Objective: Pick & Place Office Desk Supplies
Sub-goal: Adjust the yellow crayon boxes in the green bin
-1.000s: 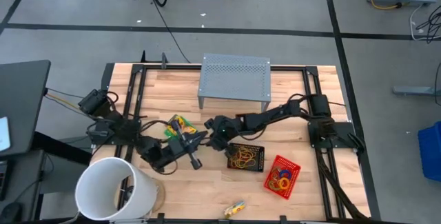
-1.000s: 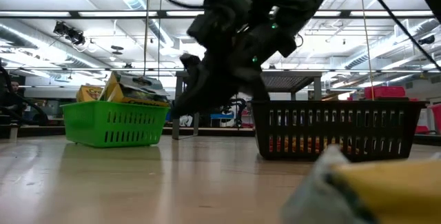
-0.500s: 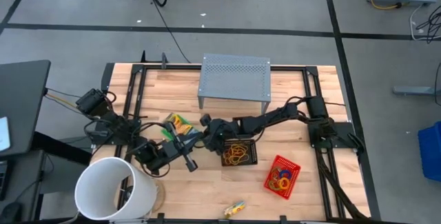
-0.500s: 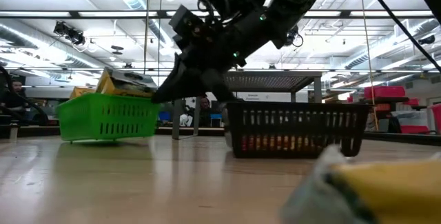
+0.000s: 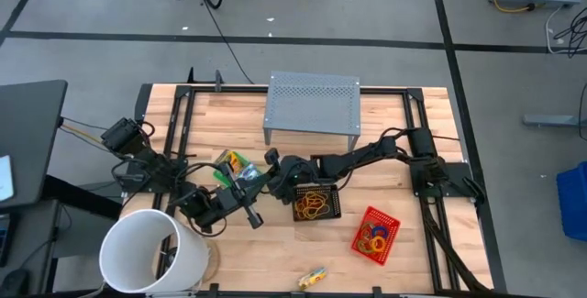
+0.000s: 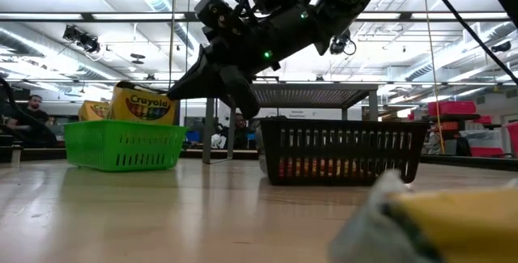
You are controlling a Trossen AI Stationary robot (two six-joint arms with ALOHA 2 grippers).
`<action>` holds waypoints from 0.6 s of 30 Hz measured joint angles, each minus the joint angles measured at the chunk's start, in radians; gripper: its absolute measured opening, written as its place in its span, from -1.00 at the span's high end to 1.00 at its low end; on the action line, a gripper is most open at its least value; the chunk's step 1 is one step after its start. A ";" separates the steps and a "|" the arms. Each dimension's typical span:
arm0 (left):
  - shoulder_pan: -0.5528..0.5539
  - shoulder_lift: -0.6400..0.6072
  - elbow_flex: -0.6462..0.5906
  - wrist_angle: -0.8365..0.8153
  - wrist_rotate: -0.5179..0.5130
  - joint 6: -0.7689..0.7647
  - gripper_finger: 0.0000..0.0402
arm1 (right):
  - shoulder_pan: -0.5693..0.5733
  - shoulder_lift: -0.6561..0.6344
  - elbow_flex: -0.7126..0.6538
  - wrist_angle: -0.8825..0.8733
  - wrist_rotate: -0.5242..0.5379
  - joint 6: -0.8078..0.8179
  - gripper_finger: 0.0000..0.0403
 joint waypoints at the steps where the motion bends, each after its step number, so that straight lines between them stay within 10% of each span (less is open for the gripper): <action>1: 0.000 0.000 0.000 0.000 0.000 0.000 1.00 | -0.006 0.000 0.000 0.007 -0.007 0.001 1.00; 13: 0.000 0.000 0.000 -0.001 0.000 0.002 0.99 | -0.082 0.045 0.003 0.081 -0.052 0.010 1.00; 18: 0.000 -0.001 0.000 0.000 -0.006 0.002 0.99 | -0.072 0.055 0.002 0.117 0.093 0.003 1.00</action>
